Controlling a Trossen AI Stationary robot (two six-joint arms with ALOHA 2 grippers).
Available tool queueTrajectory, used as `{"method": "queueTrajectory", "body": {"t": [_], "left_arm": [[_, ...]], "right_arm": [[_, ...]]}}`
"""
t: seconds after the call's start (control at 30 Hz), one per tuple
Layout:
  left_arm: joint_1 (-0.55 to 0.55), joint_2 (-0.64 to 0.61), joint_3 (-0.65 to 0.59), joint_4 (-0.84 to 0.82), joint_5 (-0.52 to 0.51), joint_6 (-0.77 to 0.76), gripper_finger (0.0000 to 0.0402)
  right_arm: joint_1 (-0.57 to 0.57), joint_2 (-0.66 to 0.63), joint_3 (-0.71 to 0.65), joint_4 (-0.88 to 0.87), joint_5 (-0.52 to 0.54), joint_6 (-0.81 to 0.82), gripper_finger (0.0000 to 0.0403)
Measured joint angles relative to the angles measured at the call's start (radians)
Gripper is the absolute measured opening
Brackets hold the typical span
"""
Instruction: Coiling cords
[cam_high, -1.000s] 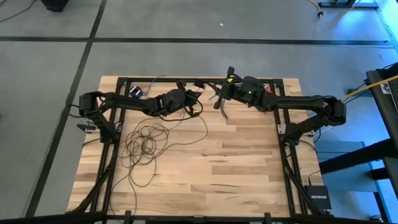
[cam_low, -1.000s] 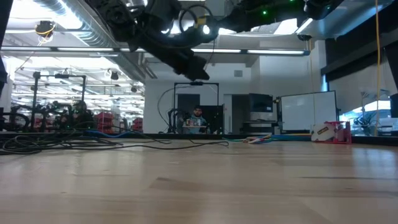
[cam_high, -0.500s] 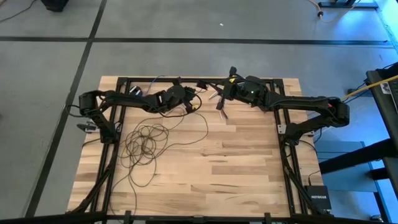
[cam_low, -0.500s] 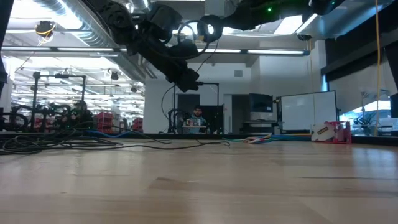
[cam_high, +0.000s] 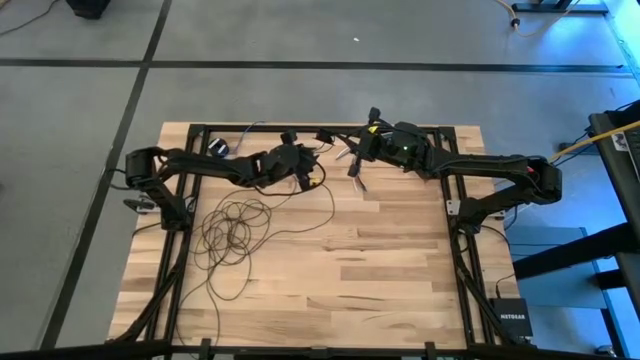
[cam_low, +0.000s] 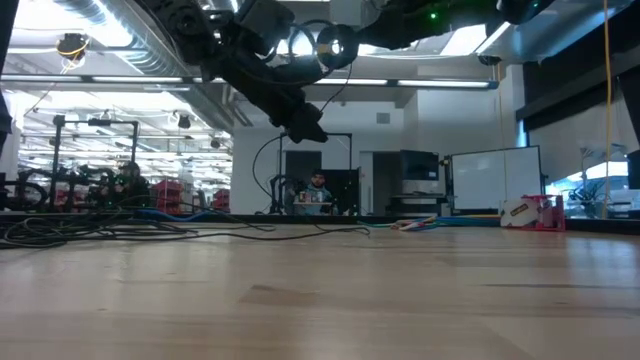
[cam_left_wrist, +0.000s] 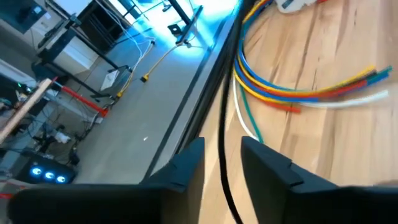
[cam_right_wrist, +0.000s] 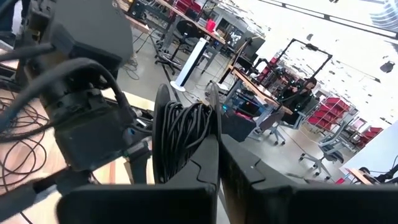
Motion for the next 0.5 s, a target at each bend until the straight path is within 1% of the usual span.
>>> {"method": "queueTrajectory", "body": {"t": [0.1, 0.2, 0.33, 0.5], "left_arm": [[-0.016, -0.027, 0.000, -0.034, -0.028, 0.008, 0.0115], [-0.027, -0.064, 0.000, -0.087, -0.030, 0.001, 0.0117], [-0.023, -0.091, 0.000, -0.153, -0.031, -0.036, 0.0109], [-0.003, -0.088, 0.000, -0.173, -0.016, -0.048, 0.0091]], "right_arm": [[0.000, 0.000, 0.000, -0.007, 0.002, -0.005, 0.0010], [0.000, 0.001, 0.000, -0.008, 0.014, -0.006, 0.0010], [0.000, 0.001, 0.000, -0.008, 0.019, -0.006, 0.0010], [0.000, 0.001, 0.000, -0.007, 0.018, -0.006, 0.0010]]}}
